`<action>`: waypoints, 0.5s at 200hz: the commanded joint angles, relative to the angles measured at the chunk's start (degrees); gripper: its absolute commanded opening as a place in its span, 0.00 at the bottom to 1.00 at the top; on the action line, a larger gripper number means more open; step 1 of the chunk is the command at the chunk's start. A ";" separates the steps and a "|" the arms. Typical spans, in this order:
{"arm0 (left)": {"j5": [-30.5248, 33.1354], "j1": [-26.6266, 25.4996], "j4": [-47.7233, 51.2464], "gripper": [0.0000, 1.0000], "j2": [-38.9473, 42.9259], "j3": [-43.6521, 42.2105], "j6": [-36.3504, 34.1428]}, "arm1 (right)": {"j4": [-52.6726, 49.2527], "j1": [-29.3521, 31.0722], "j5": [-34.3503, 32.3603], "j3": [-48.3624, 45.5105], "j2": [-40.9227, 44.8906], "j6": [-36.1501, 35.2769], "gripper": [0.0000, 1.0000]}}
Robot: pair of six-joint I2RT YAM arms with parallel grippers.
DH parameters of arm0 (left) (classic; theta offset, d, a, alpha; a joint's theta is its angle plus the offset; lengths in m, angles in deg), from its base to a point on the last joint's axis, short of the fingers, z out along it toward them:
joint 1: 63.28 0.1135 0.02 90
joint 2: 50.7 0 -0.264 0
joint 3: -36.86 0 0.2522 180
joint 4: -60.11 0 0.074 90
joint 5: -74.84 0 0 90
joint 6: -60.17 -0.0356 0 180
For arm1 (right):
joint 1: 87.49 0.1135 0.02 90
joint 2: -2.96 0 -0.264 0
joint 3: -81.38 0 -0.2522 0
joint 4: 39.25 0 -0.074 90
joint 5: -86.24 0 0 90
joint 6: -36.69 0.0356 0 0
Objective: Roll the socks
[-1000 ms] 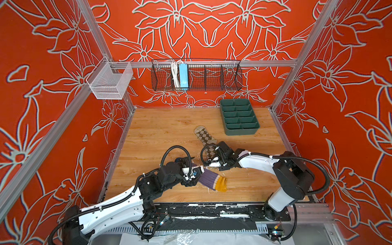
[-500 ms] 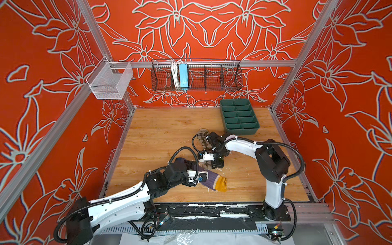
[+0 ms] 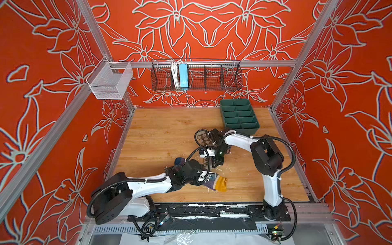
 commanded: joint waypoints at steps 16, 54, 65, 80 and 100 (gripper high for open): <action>2.61 -0.32 -6.59 0.52 -6.74 2.63 1.23 | -2.31 -0.71 3.37 1.24 -1.27 -0.20 0.00; 6.27 -0.32 -10.49 0.46 -11.59 3.70 1.93 | -2.22 -0.87 3.36 0.77 -0.75 -0.21 0.00; 7.03 -0.32 -11.04 0.45 -12.89 4.15 4.07 | -2.22 -0.84 3.32 0.78 -0.68 -0.21 0.00; 7.97 -0.32 -11.18 0.41 -14.57 4.76 4.71 | -2.40 -0.93 3.32 0.82 -0.52 -0.21 0.00; 9.21 -0.32 -11.84 0.36 -16.29 4.85 4.70 | -2.40 -0.99 3.37 0.72 -0.08 -0.19 0.00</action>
